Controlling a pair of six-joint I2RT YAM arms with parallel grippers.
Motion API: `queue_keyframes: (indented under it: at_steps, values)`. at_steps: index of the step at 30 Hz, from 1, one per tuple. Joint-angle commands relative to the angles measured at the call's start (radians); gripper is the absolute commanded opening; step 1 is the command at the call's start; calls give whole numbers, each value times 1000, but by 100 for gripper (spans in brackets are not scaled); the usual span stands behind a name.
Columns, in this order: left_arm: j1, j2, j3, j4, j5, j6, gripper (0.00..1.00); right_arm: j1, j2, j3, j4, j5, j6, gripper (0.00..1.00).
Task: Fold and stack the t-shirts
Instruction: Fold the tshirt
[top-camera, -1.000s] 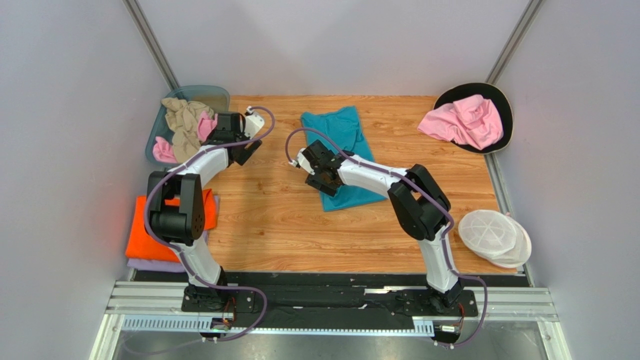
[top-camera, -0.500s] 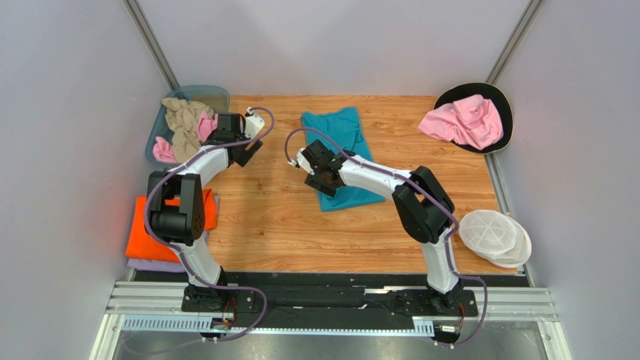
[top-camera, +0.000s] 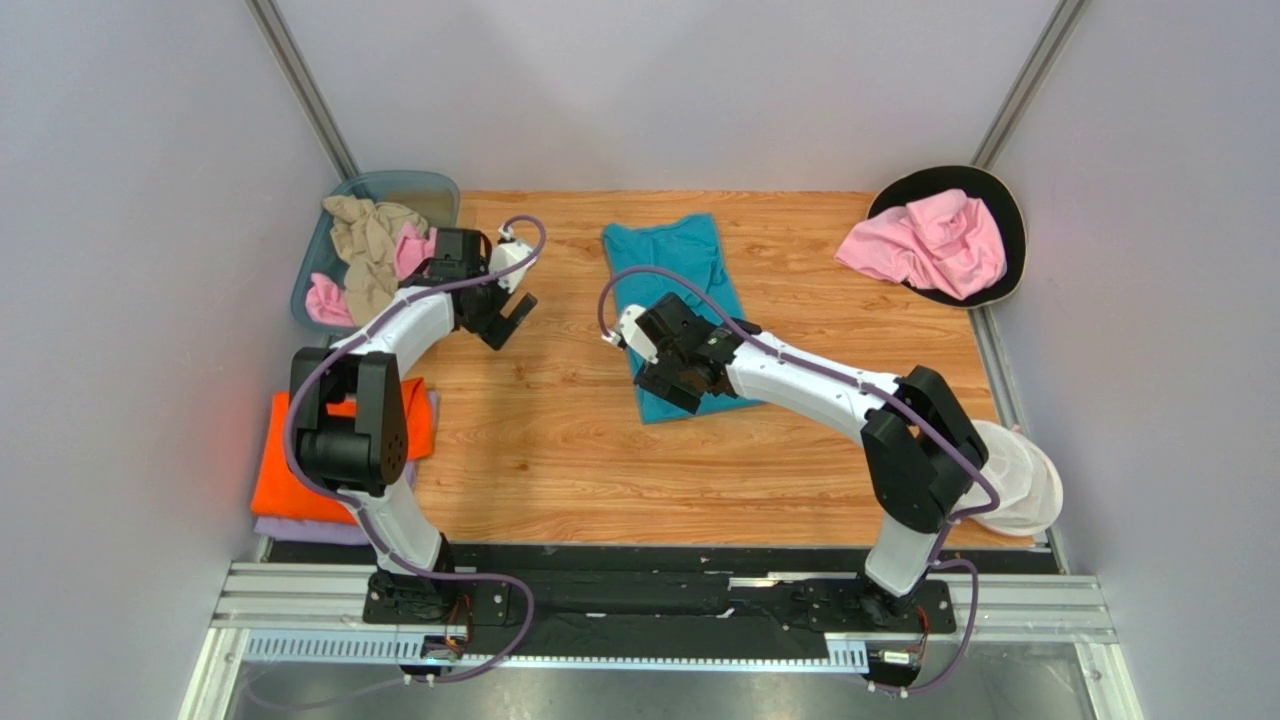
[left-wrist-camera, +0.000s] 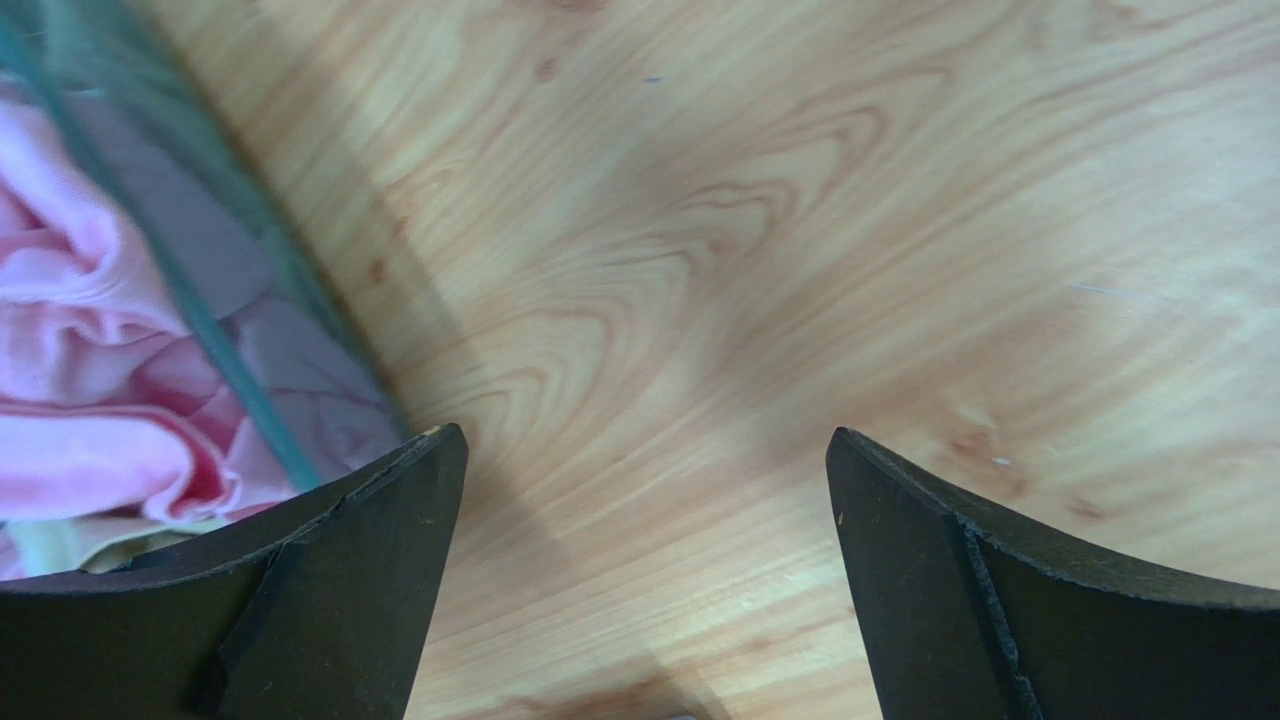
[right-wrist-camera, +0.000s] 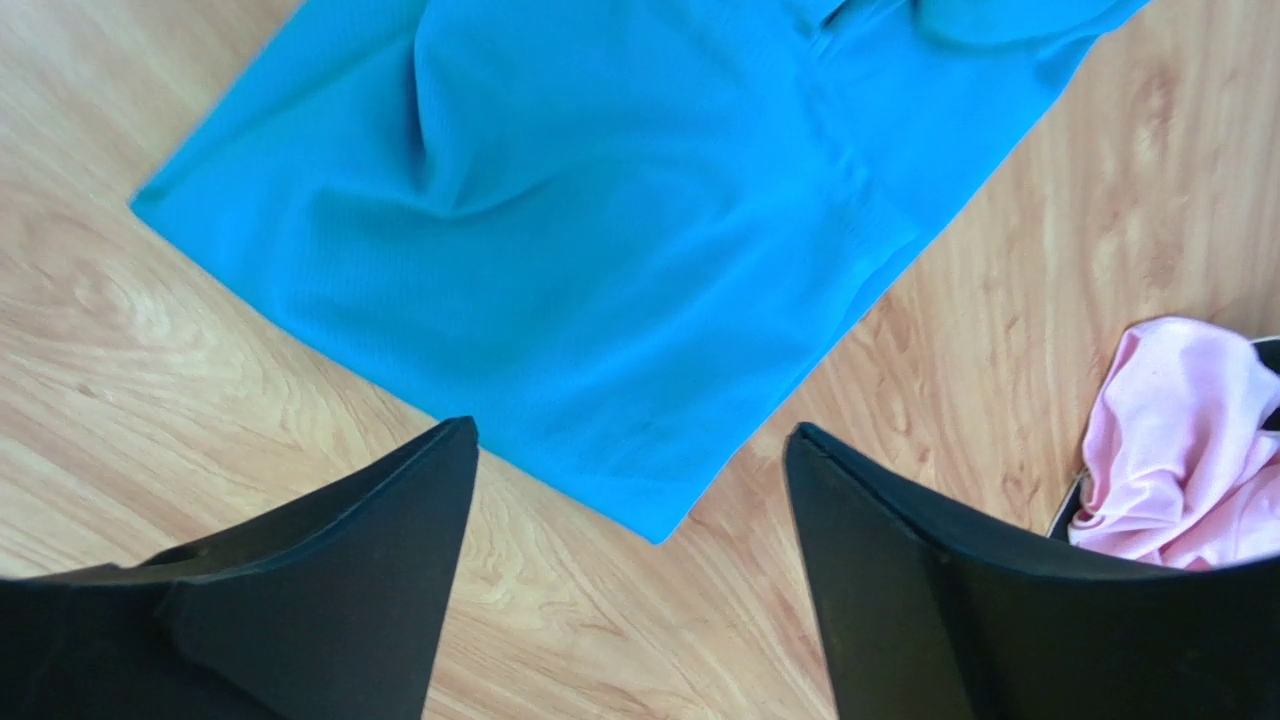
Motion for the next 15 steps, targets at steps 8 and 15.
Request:
queue_keyframes:
  at_steps: [8, 15]
  values:
    - [-96, -81, 152, -357, 435, -58, 98, -51, -165, -230, 86, 61, -45, 82]
    - [-256, -65, 205, -407, 447, -106, 98, -141, -211, -262, 69, 14, -74, 81]
